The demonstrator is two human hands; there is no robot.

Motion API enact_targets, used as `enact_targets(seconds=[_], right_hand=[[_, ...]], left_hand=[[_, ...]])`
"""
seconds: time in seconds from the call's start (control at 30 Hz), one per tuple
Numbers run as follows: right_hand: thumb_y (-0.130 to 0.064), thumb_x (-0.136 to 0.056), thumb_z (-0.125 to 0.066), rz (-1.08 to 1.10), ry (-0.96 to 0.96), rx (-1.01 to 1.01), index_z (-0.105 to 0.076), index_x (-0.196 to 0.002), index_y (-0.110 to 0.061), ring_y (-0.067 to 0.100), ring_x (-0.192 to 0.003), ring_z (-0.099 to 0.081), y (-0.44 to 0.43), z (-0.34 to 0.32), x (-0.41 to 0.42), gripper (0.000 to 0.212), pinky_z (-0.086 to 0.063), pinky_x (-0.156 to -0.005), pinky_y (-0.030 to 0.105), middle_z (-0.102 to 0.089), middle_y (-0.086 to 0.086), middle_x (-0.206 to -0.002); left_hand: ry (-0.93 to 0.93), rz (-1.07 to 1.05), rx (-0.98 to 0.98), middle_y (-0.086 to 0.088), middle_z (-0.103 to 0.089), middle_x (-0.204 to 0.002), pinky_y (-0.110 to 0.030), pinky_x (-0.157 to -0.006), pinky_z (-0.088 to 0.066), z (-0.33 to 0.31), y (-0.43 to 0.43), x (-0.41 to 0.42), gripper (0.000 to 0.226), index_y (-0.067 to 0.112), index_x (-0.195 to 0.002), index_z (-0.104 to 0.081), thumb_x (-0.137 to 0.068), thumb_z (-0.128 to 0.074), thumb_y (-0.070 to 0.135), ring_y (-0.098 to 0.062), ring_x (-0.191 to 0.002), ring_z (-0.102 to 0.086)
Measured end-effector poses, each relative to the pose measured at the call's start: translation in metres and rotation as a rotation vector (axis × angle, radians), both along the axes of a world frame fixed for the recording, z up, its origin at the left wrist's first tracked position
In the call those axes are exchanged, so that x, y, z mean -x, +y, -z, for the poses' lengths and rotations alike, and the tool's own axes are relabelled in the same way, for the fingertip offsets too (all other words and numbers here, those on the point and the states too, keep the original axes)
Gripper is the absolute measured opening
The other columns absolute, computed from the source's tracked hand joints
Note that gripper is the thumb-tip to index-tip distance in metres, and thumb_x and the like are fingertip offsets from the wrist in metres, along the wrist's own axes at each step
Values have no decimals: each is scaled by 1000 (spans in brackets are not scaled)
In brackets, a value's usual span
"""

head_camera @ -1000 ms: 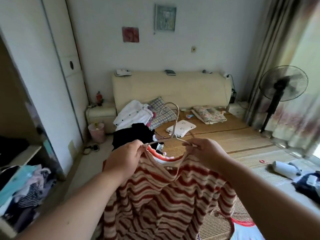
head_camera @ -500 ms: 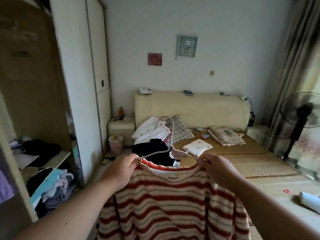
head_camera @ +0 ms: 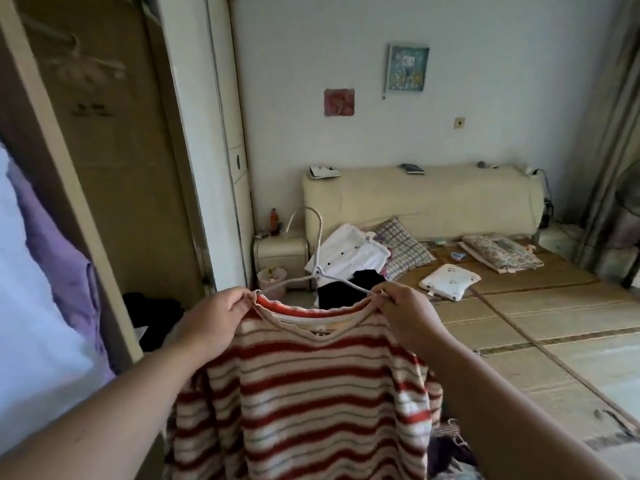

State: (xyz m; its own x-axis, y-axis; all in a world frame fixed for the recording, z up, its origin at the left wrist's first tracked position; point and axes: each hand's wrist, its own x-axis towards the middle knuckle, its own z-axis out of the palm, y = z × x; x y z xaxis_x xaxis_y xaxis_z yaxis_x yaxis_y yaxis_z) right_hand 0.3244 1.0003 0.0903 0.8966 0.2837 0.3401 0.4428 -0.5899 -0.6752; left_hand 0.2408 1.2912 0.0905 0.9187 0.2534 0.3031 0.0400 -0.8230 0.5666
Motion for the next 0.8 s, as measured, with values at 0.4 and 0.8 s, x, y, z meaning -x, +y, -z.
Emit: enact_targets(seconds=[0.4, 0.8], right_hand=[[-25, -94, -50, 57, 127, -25, -59, -84, -39, -3, -73, -54, 91, 26, -62, 19, -35, -54, 13, -60, -19, -78], [-17, -88, -49, 47, 322, -63, -70, -94, -28, 7, -77, -61, 121, 78, -269, 25, -48, -63, 18, -67, -12, -83]], left_hand=[[20, -28, -22, 8, -63, -85, -31, -69, -41, 17, 88, -99, 18, 33, -97, -63, -97, -45, 36, -19, -84, -58], [138, -9, -86, -1, -66, -96, -36, -81, -46, 69, 126, -325, 18, 31, -94, -63, -97, -45, 32, -24, -92, -57]])
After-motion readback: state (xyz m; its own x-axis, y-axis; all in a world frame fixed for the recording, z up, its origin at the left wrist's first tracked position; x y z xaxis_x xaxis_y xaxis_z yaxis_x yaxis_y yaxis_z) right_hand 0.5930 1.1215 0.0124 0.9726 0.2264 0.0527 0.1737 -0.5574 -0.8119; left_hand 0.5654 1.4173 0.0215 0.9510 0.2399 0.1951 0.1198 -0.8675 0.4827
